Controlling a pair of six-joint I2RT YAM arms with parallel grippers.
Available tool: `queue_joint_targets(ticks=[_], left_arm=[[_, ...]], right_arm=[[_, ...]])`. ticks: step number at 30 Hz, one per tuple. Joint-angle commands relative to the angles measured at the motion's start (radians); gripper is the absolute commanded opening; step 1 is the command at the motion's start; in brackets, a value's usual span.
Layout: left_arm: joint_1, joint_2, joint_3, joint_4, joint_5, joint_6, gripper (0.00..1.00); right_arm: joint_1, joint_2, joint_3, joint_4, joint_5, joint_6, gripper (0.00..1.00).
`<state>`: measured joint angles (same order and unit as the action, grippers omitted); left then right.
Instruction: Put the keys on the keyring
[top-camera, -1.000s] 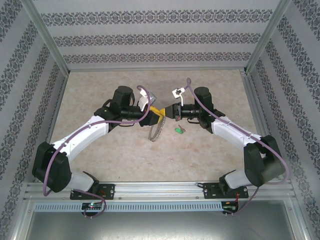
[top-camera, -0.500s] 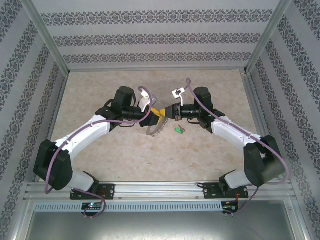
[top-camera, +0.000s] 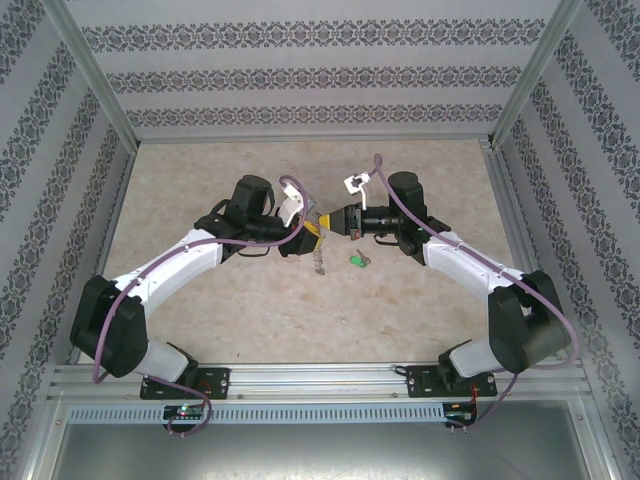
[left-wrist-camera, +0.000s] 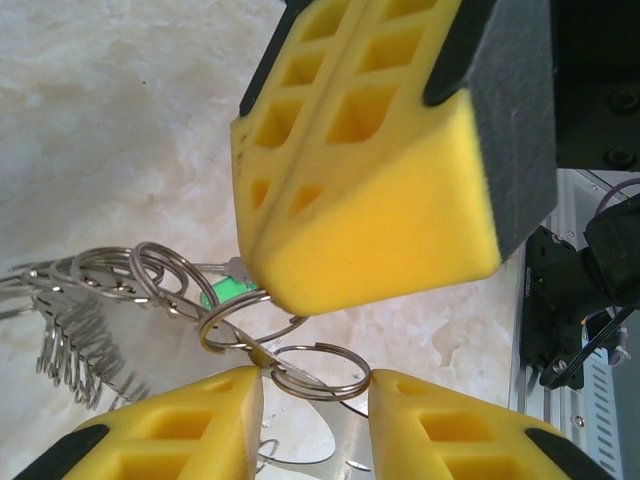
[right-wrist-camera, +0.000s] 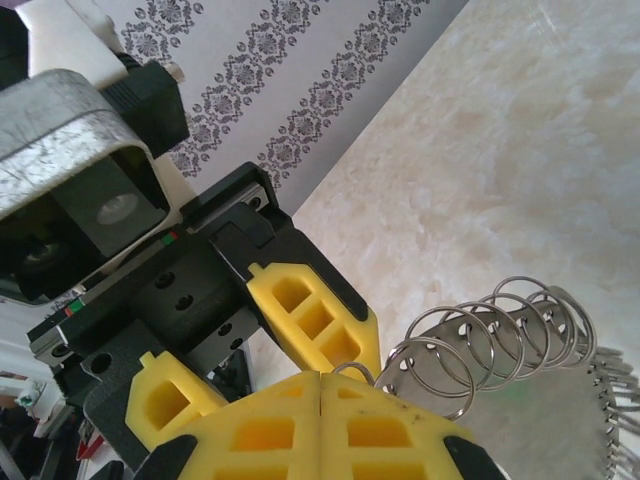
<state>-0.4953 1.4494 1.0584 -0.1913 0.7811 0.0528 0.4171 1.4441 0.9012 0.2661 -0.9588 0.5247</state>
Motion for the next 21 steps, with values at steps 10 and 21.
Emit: queue_joint_targets(ticks=[10,21], left_arm=[[0.0,-0.026,-0.014,0.055,-0.001,-0.028,0.15],[-0.001,-0.084,-0.042,0.123,-0.019,-0.077,0.05]], right_arm=[[0.014,-0.011,0.026,0.047,-0.01,-0.012,0.0],[0.015,-0.004,0.028,0.046,-0.005,-0.01,0.0]])
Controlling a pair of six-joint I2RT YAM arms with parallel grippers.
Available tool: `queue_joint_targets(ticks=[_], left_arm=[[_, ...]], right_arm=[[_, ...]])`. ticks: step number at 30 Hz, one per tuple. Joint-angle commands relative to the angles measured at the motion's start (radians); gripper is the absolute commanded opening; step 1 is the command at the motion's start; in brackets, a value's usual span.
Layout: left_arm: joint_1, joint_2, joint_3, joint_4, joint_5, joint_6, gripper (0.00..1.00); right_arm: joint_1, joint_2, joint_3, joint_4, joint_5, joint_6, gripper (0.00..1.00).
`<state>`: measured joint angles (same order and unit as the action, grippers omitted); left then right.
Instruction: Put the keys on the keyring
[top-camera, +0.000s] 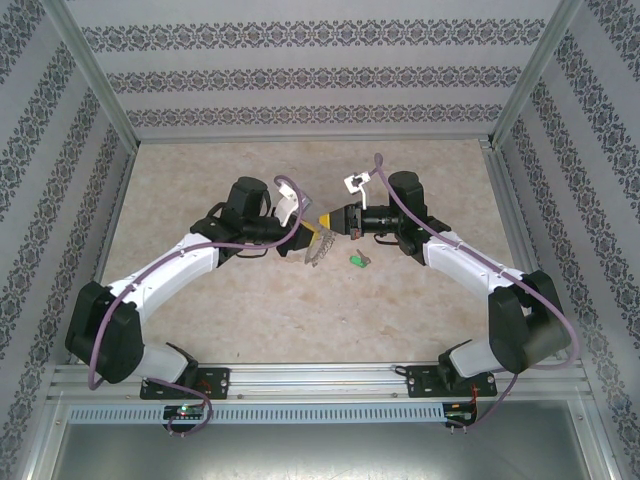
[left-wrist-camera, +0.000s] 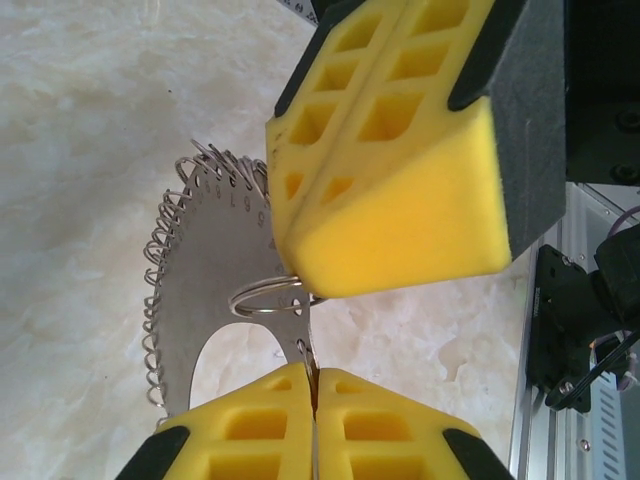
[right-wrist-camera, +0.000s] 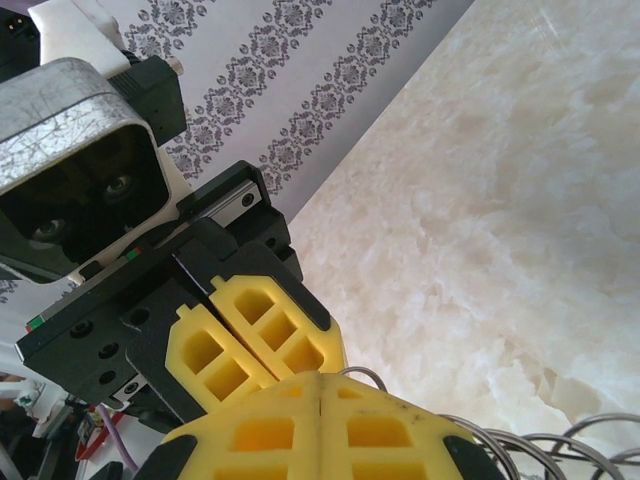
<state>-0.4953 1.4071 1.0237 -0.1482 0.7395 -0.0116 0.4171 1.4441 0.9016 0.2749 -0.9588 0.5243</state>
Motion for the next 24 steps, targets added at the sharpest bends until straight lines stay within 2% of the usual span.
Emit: queue_joint_targets(ticks=[1,8,9,13,16,24], left_arm=[[0.0,-0.044,-0.007,0.083,0.022,-0.018,0.02],[0.0,-0.043,-0.012,0.115,0.035,-0.048,0.0],[-0.001,-0.043,-0.014,0.123,0.034,-0.056,0.0],[0.0,-0.039,-0.029,0.163,0.018,-0.101,0.0],[-0.001,-0.039,-0.041,0.19,-0.006,-0.127,0.0],[0.0,-0.032,-0.06,0.239,-0.048,-0.173,0.0]], right_arm=[[0.014,-0.002,0.028,0.038,-0.005,-0.009,0.0],[0.015,0.016,0.033,0.044,0.002,0.0,0.0],[0.016,0.019,0.035,0.044,0.006,0.001,0.03],[0.015,0.021,0.043,0.046,0.026,0.017,0.34],[0.007,0.002,0.036,0.05,0.049,0.041,0.45],[-0.022,-0.115,-0.07,0.067,0.146,0.128,0.46]])
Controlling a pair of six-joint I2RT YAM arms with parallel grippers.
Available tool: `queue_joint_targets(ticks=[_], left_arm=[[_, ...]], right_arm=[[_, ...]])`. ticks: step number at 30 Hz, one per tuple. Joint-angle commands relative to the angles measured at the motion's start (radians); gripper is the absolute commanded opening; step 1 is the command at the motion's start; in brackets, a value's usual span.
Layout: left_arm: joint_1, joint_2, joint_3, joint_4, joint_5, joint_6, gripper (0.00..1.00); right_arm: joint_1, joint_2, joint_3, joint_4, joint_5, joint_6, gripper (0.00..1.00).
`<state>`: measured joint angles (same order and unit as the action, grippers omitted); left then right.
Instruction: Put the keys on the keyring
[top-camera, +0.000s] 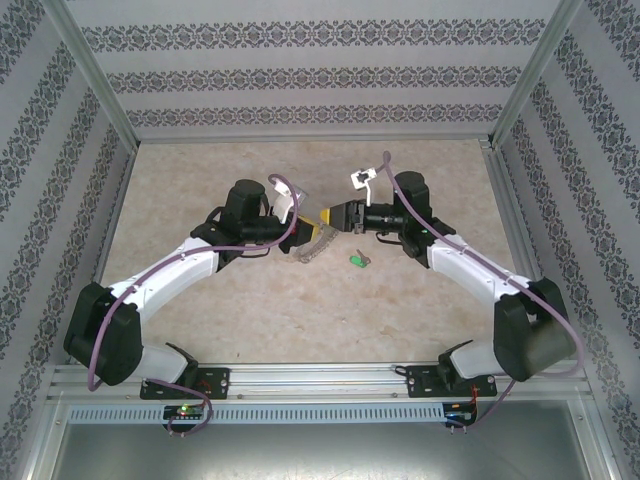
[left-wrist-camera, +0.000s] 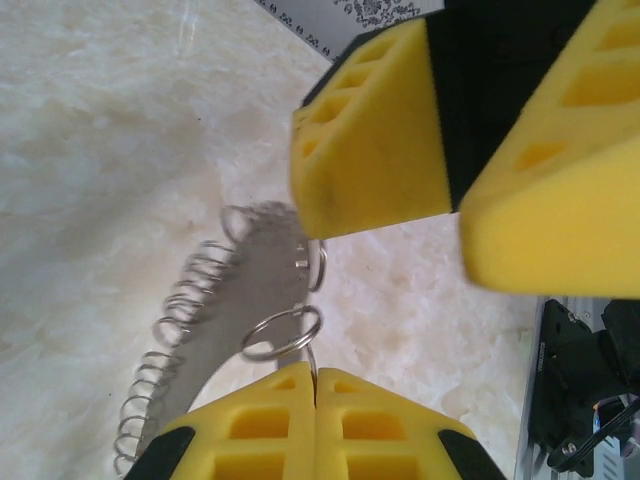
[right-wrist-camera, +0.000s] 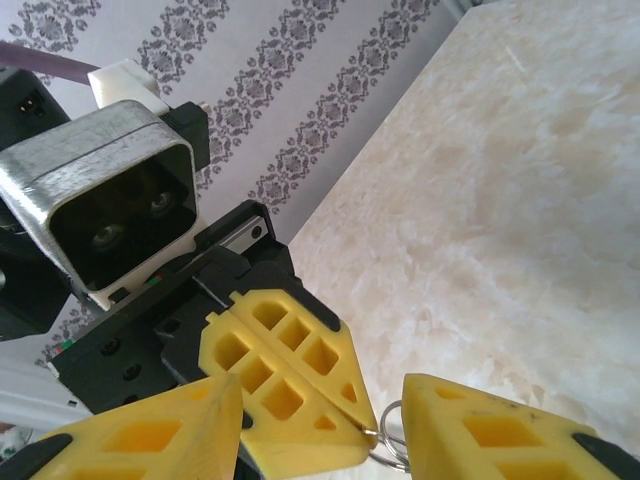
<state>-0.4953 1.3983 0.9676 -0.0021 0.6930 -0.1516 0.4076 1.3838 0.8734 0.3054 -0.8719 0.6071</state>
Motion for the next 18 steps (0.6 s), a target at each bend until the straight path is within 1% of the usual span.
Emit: queue_joint_targets(ticks=[1,6,13,15,18], left_arm=[[0.0,-0.023,-0.003,0.093,-0.005,-0.036,0.0],[0.0,-0.02,0.002,0.093,-0.027,-0.048,0.0],[0.0,-0.011,0.016,0.071,-0.067,-0.061,0.0],[0.0,-0.01,0.021,0.067,-0.069,-0.064,0.0],[0.0,-0.011,0.023,0.065,-0.059,-0.055,0.0]], right_arm=[[-0.015,-0.07,-0.057,0.039,0.077,0.056,0.46],[-0.024,-0.155,-0.131,0.053,0.143,0.108,0.45],[-0.006,-0.176,-0.174,0.129,0.11,0.206,0.37],[0.01,-0.179,-0.184,0.155,0.106,0.229,0.37],[0.023,-0.181,-0.182,0.139,0.114,0.206,0.38]])
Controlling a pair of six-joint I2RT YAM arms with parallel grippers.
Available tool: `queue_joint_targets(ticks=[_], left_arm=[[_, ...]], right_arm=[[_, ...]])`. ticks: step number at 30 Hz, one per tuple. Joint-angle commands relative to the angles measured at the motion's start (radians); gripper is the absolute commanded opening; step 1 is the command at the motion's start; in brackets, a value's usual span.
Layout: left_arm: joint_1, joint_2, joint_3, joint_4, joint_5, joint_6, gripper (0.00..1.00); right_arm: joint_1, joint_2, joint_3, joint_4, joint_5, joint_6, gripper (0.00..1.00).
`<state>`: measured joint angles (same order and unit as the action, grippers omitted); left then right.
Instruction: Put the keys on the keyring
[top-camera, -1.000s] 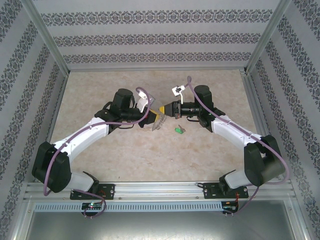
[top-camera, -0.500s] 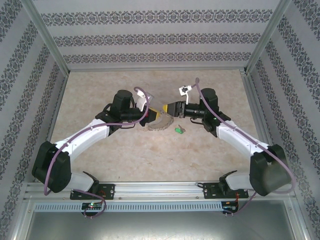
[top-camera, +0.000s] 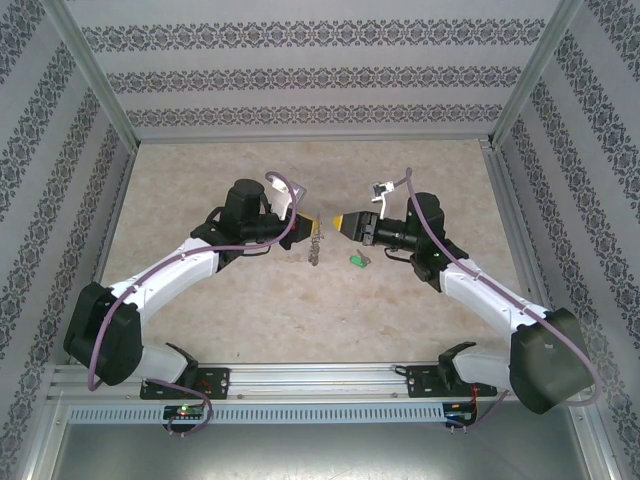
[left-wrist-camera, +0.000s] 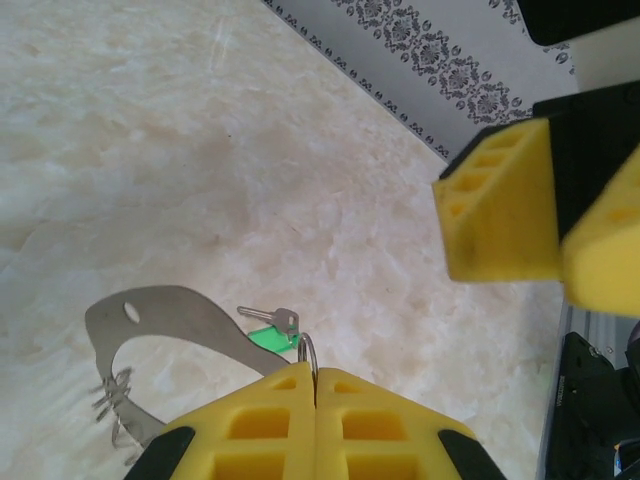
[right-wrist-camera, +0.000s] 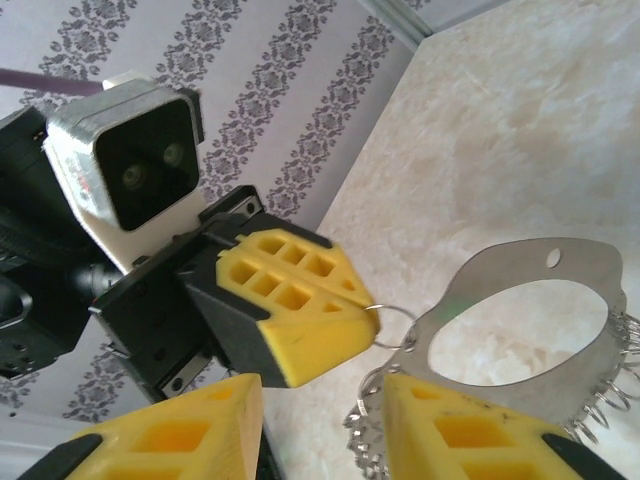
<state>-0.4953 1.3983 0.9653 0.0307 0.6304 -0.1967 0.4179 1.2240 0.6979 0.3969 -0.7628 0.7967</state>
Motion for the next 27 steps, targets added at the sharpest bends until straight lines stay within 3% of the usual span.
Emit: queue_joint_targets(ticks=[1,11,21,27], left_arm=[[0.0,-0.016,0.025,0.034,0.014,0.0,0.0],[0.009,-0.05,0.029,-0.011,0.149,0.144,0.0],[0.029,-0.05,0.059,-0.042,0.235,0.198,0.0],[0.037,-0.05,0.081,-0.045,0.264,0.198,0.0]], right_arm=[[0.012,-0.018,-0.003,0.035,0.003,-0.004,0.38],[-0.042,0.101,0.029,0.047,-0.161,-0.248,0.36],[-0.123,0.11,0.079,0.087,-0.286,-0.275,0.34],[-0.116,0.136,0.109,0.1,-0.309,-0.257,0.33]])
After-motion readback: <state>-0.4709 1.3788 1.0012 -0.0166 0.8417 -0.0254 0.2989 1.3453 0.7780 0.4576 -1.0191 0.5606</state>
